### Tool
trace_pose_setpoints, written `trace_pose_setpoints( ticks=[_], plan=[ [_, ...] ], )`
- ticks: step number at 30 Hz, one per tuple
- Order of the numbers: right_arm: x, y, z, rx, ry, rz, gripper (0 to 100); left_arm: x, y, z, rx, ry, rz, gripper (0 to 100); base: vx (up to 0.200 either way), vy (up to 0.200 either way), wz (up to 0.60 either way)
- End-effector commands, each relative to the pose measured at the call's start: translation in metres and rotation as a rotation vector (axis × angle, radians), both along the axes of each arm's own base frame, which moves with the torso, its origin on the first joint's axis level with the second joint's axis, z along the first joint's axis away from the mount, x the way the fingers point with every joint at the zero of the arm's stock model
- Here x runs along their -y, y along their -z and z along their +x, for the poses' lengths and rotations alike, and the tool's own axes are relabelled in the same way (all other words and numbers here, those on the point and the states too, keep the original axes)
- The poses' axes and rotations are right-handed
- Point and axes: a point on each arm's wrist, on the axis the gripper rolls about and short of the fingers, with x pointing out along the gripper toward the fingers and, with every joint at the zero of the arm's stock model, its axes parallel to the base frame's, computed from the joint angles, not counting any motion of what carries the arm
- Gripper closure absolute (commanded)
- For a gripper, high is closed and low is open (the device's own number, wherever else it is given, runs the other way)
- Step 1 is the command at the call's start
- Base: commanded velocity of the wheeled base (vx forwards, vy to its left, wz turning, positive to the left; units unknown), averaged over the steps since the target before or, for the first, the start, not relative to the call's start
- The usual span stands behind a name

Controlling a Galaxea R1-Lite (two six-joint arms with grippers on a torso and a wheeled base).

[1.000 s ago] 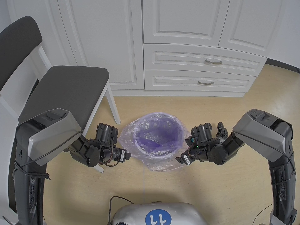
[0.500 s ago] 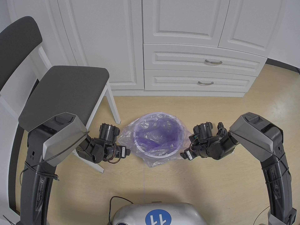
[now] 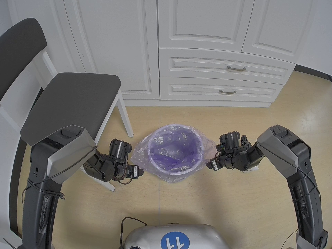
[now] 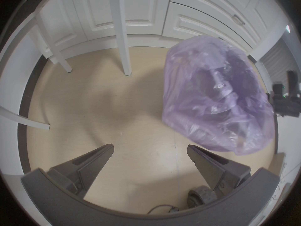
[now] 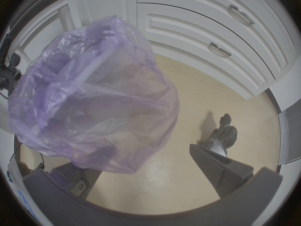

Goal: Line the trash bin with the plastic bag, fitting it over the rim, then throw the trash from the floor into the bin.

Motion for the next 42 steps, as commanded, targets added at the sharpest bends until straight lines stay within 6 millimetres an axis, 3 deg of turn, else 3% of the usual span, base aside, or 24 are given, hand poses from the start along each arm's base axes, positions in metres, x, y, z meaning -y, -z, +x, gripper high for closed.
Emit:
trace_pose_setpoints(
  ticks=[1,8,13,17,23,27,32,37,42],
  plan=[
    [0.012,0.008,0.021,0.047,0.049,0.015,0,-0.002,-0.038,-0.024,0.021,0.087,-0.042,0,0.000,0.000,0.00],
    [0.008,0.006,0.031,0.061,0.089,0.126,0,-0.010,-0.056,-0.046,0.096,0.220,-0.040,0,0.000,0.000,0.00],
    [0.008,0.010,0.030,0.021,0.056,0.186,0,-0.013,-0.071,-0.049,0.170,0.219,-0.054,0,0.000,0.000,0.00],
    [0.008,0.014,0.031,-0.030,0.055,0.242,0,-0.016,-0.073,-0.045,0.181,0.207,-0.057,0,0.000,0.000,0.00],
    [0.014,-0.005,0.028,-0.044,0.062,0.272,0,-0.025,-0.031,-0.015,0.142,0.144,-0.038,0,0.000,0.000,0.00],
    [0.018,-0.033,0.023,-0.015,0.059,0.276,0,-0.020,-0.001,0.006,0.144,0.106,-0.067,0,0.000,0.000,0.00],
    [0.033,-0.069,0.012,0.014,0.052,0.288,0,-0.010,0.005,0.030,0.179,0.067,-0.118,0,0.000,0.000,0.00],
    [0.039,-0.074,0.018,0.046,0.053,0.319,0,-0.012,0.020,0.059,0.174,0.043,-0.053,0,0.000,0.000,0.00],
    [0.028,-0.055,0.039,0.085,0.102,0.427,0,-0.017,0.046,0.078,0.144,0.027,0.037,0,0.000,0.000,0.00]
  ],
)
